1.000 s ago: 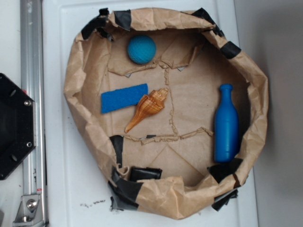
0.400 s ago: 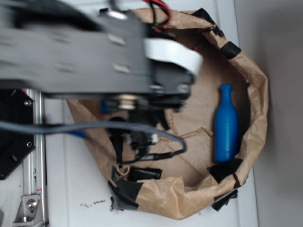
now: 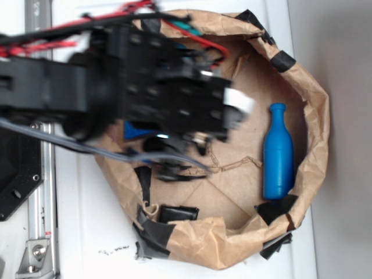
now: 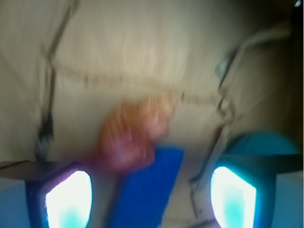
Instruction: Grab the blue sponge.
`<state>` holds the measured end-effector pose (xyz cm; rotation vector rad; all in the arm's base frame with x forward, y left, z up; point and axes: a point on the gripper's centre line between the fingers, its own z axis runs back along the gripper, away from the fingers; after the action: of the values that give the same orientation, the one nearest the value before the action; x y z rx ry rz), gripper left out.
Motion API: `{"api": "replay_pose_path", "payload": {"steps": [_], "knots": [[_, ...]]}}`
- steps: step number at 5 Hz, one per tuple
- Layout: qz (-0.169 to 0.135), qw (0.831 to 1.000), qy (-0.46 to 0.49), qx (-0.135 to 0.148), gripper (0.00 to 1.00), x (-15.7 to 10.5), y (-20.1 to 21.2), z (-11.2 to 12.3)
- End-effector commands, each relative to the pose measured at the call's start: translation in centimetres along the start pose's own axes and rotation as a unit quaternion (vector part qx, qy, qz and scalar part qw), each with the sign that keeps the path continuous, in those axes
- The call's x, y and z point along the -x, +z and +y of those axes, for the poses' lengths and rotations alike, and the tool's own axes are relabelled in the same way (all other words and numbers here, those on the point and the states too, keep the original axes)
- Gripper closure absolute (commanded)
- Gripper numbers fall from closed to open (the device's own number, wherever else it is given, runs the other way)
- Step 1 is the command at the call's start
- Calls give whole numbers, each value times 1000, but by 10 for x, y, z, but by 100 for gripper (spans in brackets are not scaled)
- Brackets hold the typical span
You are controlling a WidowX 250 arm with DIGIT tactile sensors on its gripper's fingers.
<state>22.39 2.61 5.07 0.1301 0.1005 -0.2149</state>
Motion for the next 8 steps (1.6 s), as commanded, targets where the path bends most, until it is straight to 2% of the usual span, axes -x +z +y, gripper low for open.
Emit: {"api": "replay_pose_path", "payload": {"steps": [1,2,3,4,5,6,8], "knots": [[-28,1000,-12,3,0,41,7,7],[-55,998,-10,27,0,26,-11,7],[-52,996,35,67,0,5,-33,0],[-25,987,108,118,0,0,-43,-17],[-10,991,87,100,0,-4,-54,-32],[-4,995,72,67,100,-3,-64,-38],[-23,997,44,56,100,1,-57,-38]]}}
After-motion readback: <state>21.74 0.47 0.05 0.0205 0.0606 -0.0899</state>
